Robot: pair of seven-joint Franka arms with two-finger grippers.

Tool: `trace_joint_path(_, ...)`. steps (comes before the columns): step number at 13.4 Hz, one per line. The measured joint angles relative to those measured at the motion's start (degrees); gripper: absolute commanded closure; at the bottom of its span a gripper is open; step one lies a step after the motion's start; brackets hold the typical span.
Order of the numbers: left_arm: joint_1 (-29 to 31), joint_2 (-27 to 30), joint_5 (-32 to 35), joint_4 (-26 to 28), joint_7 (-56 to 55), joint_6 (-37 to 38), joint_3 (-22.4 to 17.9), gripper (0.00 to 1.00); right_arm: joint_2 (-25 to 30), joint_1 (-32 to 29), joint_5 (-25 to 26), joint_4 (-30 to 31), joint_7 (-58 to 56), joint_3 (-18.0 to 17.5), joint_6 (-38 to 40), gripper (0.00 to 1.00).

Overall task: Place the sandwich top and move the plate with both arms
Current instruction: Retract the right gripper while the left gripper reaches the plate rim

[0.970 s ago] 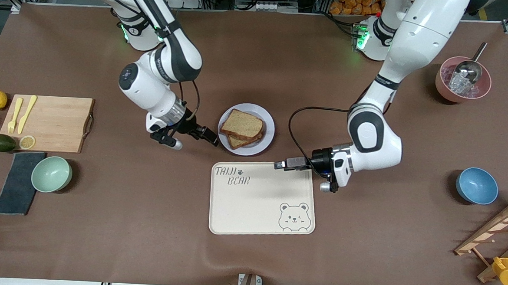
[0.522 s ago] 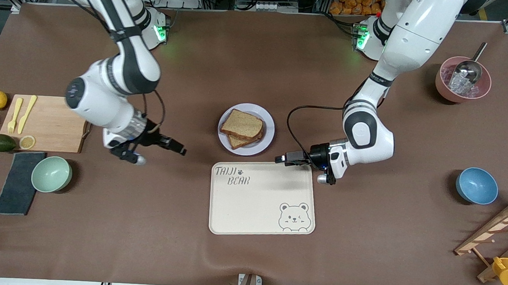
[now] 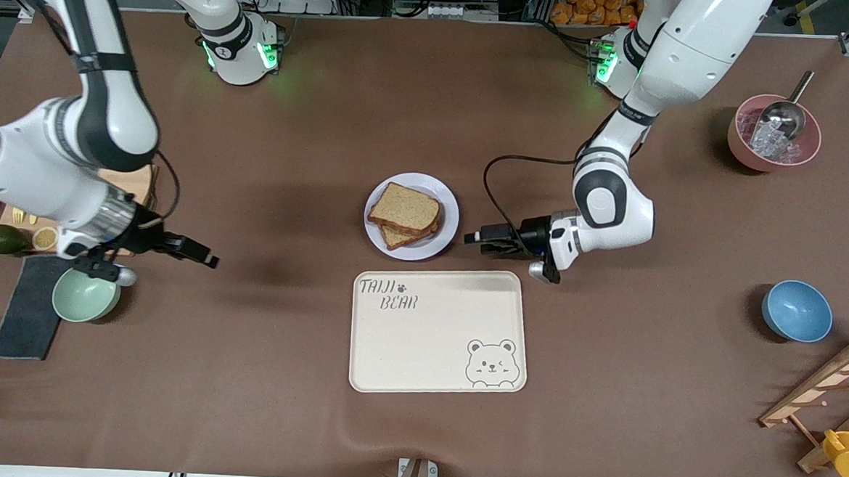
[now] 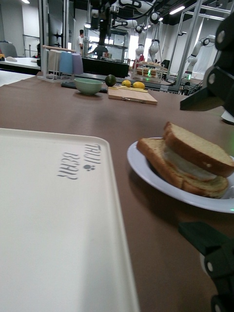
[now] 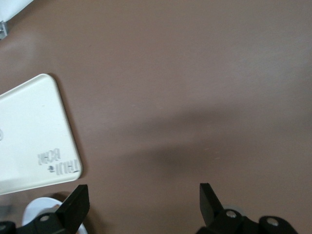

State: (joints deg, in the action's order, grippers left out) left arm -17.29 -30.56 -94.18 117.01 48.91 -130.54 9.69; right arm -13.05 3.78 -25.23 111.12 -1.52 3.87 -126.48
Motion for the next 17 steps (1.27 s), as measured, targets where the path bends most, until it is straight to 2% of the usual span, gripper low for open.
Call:
trace_joint_path(4,0.00,2.31,-6.58,6.74,10.32,0.00,0.97,0.05,1.22,-7.43,7.08,-8.38,-5.07,0.04,14.91,0.00)
trace_joint_path(7,-0.11,1.62,-10.29,8.88,15.11,0.00,2.37,0.15,4.99,-8.13,13.86,-16.47,-4.66,-0.01,26.63,0.00)
trace_joint_path(9,-1.03,0.76,-11.34,8.89,16.50,0.00,2.88,0.21,8.48,-8.13,15.30,-19.26,-3.34,-0.07,31.89,0.00)
trace_joint_path(10,-1.42,0.03,-11.76,8.91,18.19,0.00,2.98,0.22,10.22,-8.13,16.00,-19.55,-3.18,-0.19,32.77,0.00)
trace_joint_path(12,-1.52,-1.29,-11.87,8.69,20.38,0.00,2.97,0.30,13.09,-8.13,19.08,-19.36,-2.78,-0.93,33.43,0.00)
trace_joint_path(13,-1.52,-1.57,-11.87,8.44,20.75,0.00,2.96,0.47,14.33,-8.12,19.85,-18.28,-2.56,-1.34,33.26,0.00)
trace_joint_path(14,-1.52,-1.66,-11.87,8.19,20.82,0.00,2.96,0.52,15.41,-8.10,20.05,-16.46,-2.52,-1.79,32.33,0.00)
trace_joint_path(17,-1.79,-2.03,-11.87,7.36,20.92,0.00,2.98,0.58,16.44,-7.25,20.40,-11.74,-2.10,-2.79,28.71,0.00)
